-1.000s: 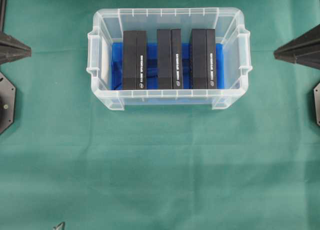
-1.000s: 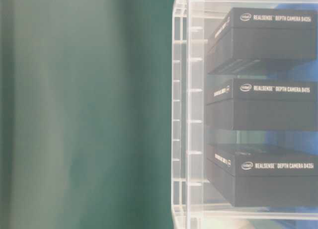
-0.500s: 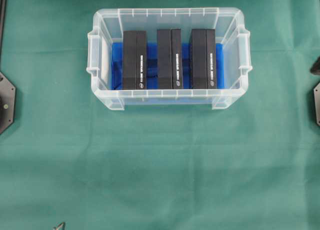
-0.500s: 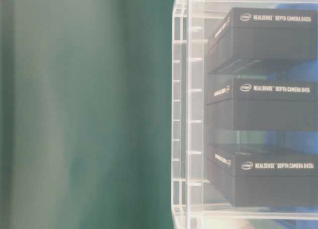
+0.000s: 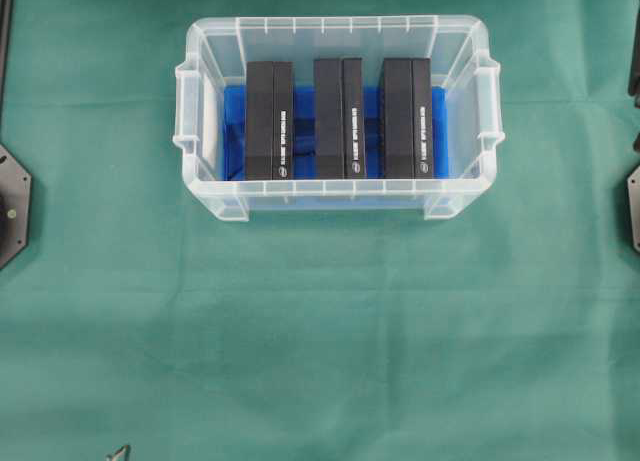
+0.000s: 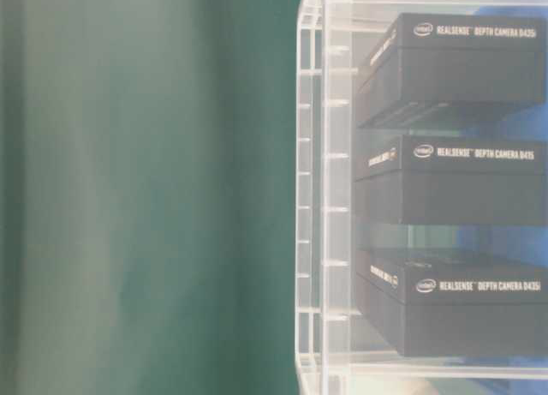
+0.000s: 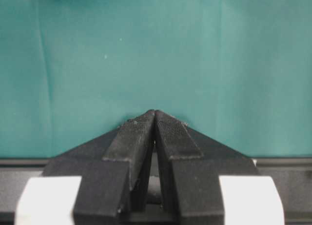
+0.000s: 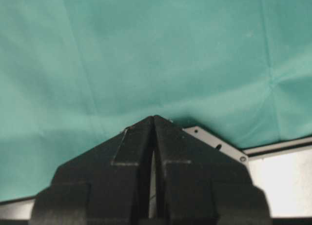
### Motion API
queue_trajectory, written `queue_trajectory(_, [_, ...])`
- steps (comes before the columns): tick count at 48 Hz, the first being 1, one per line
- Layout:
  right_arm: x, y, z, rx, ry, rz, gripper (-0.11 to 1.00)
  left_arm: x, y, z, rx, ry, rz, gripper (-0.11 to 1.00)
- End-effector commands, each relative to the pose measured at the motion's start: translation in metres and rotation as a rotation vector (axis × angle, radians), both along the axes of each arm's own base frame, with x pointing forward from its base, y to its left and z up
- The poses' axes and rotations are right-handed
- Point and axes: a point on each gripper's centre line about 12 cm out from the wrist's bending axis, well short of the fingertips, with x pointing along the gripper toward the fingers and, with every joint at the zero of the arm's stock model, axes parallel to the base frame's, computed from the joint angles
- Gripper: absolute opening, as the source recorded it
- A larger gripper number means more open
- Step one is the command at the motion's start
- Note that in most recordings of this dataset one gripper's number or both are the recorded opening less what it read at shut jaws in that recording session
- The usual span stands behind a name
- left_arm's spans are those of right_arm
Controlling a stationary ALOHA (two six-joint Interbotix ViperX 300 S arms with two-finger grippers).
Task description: Take the box out of the case with the right arm.
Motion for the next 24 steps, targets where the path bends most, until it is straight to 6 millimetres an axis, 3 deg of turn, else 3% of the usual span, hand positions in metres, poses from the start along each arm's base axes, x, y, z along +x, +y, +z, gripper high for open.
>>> queue_trajectory(1, [0.0001,-0.0005,0.0087,0.002,-0.025,-0.012,0.0,0.0009,-0.0007,0.0076,-0.003,-0.023,-0.005,0.0])
queue_trajectory(13, [0.0009,-0.0004,0.0081,0.048,-0.026,-0.154,0.0,0.0,-0.0007,0.0077,-0.003,-0.02,-0.004,0.0])
queue_trajectory(24, [0.0001,-0.0007,0.0039,0.161,0.016,-0.54,0.0,-0.0002,-0.0007,0.0076,-0.002,-0.018,-0.005,0.0])
